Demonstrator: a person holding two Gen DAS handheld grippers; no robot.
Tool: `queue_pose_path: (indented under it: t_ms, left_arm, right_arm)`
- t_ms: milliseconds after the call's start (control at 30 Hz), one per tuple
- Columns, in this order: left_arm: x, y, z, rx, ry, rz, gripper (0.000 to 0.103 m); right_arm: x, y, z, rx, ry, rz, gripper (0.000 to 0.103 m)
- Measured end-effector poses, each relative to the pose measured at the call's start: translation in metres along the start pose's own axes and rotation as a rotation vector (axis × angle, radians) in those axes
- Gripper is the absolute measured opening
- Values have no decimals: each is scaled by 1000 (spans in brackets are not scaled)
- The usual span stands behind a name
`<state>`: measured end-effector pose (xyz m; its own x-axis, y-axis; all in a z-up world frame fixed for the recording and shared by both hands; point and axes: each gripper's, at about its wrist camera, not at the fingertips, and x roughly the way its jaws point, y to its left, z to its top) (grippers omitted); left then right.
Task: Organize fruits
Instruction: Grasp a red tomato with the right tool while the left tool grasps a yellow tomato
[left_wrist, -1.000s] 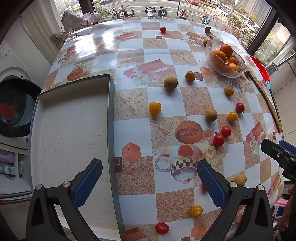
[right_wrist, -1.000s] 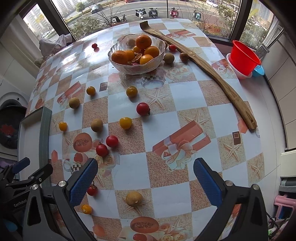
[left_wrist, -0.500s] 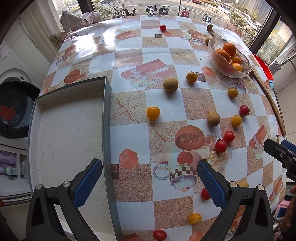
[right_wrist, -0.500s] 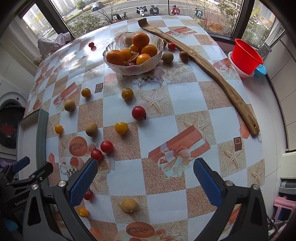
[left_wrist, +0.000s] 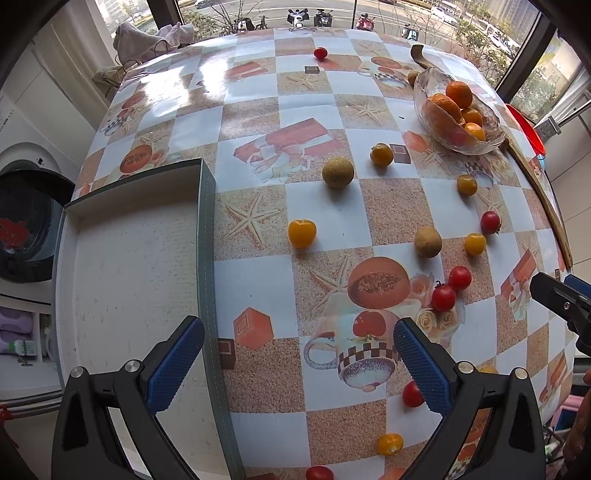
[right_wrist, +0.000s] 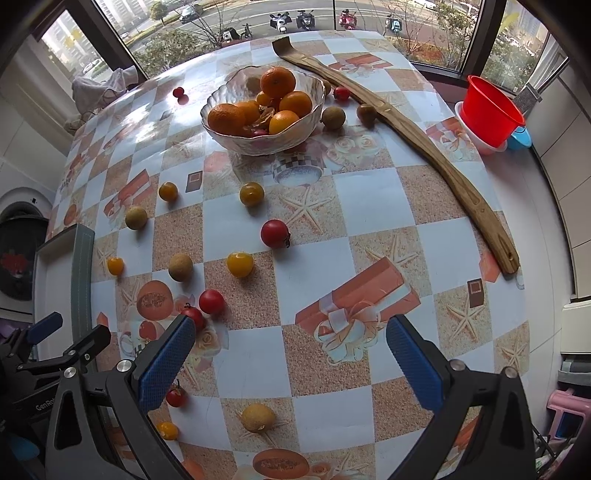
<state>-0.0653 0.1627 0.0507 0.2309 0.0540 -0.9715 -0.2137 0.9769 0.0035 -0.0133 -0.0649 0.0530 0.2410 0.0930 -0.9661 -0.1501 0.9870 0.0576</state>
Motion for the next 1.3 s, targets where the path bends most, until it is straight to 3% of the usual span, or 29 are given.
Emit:
queue_pose_path:
  t_ms: [733, 800, 933, 1000, 1100, 1167, 1200, 1267, 1300]
  left_arm:
    - [45, -4, 47, 44, -50, 22, 103]
    - [51, -4, 48, 51, -44, 26, 103]
    - [60, -3, 48, 46, -29, 19, 103]
    - [63, -2, 48, 37, -21, 5, 91]
    - [62, -1, 47, 12, -18, -18, 86]
    - [59, -3, 45, 20, -30, -25, 73]
    - [57, -4, 44, 29, -36, -30, 69]
    - [53, -9, 41, 49, -52, -42, 40]
    - [51, -12, 41, 56, -54, -41, 34]
  right_arm:
    - [46, -8, 52, 51, -11, 26, 101]
    - [52, -6, 55, 47, -5, 23, 97]
    - [66, 3, 56, 23, 33, 34, 74]
    - [69, 9, 54, -5, 24, 6, 69]
    - [70, 19, 53, -52, 21, -21, 55]
    - [69, 22, 53, -73, 19, -28, 28]
    - [69, 22, 53, -71, 21, -22, 24]
    - [67, 20, 54, -59, 24, -2, 24]
    - [66, 18, 53, -51, 23, 8, 24]
